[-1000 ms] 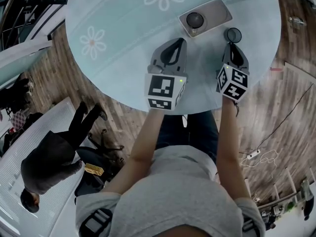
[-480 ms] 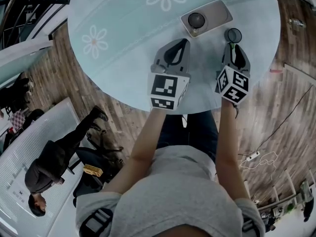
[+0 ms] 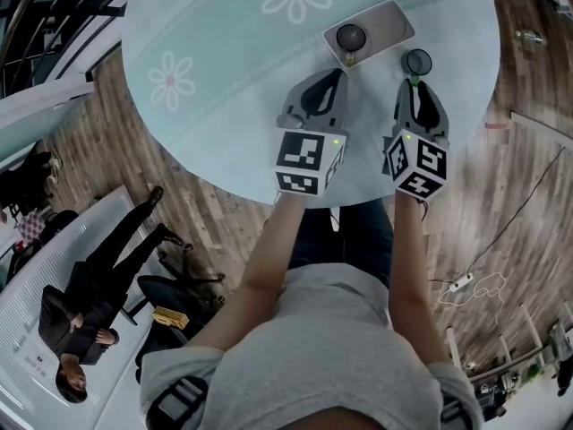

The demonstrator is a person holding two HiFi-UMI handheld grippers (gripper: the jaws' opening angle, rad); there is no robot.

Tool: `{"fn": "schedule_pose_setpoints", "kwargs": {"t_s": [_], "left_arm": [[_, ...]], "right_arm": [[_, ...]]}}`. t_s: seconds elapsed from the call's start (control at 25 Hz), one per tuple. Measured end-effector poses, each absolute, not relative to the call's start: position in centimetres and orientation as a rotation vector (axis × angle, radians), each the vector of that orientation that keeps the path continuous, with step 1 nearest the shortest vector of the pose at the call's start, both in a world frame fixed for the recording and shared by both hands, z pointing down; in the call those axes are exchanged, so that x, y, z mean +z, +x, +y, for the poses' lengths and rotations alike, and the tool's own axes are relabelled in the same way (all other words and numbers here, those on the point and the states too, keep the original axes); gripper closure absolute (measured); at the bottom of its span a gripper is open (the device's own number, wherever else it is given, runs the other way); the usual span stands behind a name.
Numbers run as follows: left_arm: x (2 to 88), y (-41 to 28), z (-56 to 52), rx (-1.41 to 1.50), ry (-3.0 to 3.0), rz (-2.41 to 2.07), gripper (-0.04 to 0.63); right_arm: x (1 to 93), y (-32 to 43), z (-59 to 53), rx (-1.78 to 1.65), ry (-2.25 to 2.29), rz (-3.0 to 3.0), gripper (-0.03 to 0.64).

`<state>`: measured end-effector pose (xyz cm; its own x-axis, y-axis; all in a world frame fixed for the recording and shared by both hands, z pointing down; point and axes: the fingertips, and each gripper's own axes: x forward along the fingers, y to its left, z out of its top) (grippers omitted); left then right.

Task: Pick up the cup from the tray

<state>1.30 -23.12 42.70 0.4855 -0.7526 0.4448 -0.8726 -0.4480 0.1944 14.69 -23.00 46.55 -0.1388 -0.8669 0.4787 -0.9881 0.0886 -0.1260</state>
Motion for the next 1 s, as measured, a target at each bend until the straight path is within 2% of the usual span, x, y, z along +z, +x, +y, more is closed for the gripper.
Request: {"fn": "schedule_pose_setpoints", "kwargs": {"t_s": [0.48, 0.64, 1.0], "left_arm": [[45.5, 1.8, -23.9, 0.53, 2.274, -1.422, 0.588], [47.0, 2.8, -24.3, 0.529, 2.235, -1.402, 0.508], [50.4, 3.6, -25.5, 0.547, 2.112, -1.41, 0.456]], "right_arm": [[45.8, 14.2, -22.0, 0.652, 1.853, -2.138, 0.531], [45.7, 14.5, -21.9, 0.652, 1.852, -2.143, 0.532], [46.8, 15.7, -22.1, 0.686, 1.864, -2.116, 0.531]]}}
